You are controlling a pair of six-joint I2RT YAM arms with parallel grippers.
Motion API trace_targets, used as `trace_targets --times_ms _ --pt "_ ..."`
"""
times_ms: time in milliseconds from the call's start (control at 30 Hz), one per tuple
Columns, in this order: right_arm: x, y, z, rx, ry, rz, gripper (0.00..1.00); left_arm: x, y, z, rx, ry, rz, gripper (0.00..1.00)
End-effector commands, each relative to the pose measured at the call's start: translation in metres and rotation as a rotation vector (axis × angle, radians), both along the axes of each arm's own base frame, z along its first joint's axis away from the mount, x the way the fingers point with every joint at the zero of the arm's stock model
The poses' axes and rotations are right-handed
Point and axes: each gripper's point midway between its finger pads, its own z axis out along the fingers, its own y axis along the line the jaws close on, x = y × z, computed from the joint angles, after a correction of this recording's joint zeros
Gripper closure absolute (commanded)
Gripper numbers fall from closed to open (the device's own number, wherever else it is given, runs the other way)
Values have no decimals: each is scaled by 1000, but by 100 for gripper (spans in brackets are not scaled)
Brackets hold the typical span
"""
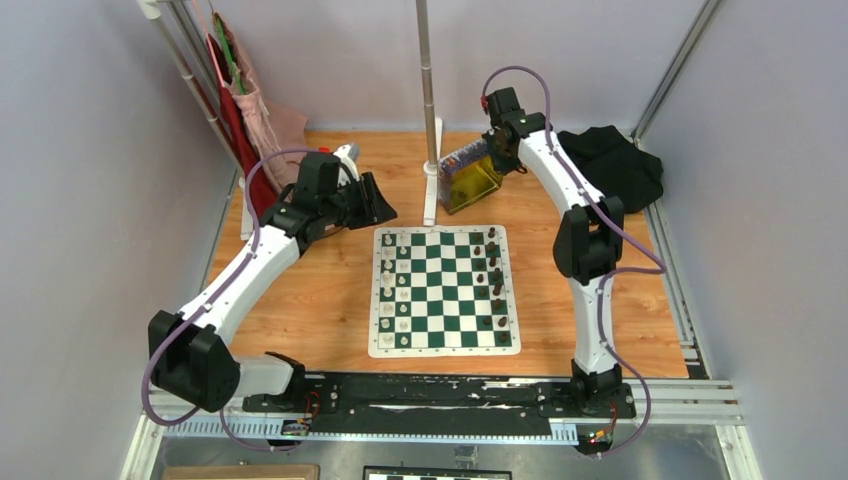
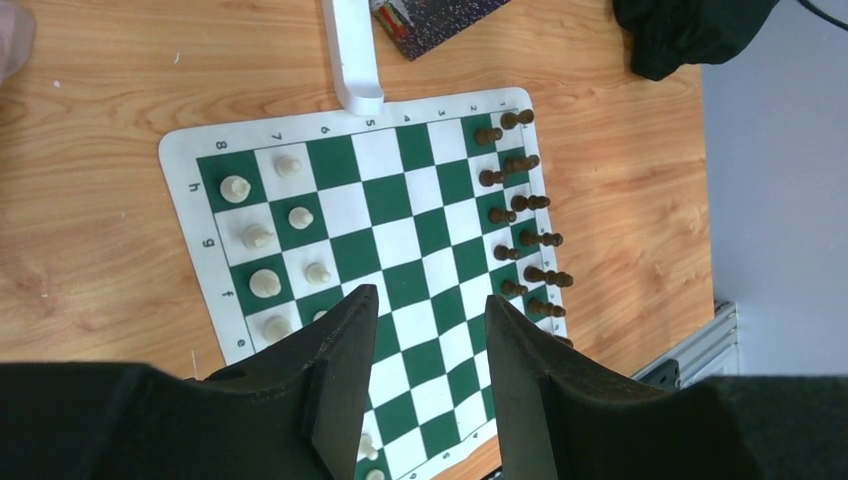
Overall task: Set up the chess pieces on the board
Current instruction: Pick up the chess piece from the storage box.
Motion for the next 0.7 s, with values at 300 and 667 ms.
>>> trace_targets --times_ms 300,667 --pt "47 -7 -3 44 -62 -47 100 21 0 -2 37 -16 5 51" --pt "51 -19 -2 44 -65 -46 100 39 -8 -14 45 15 -2 51"
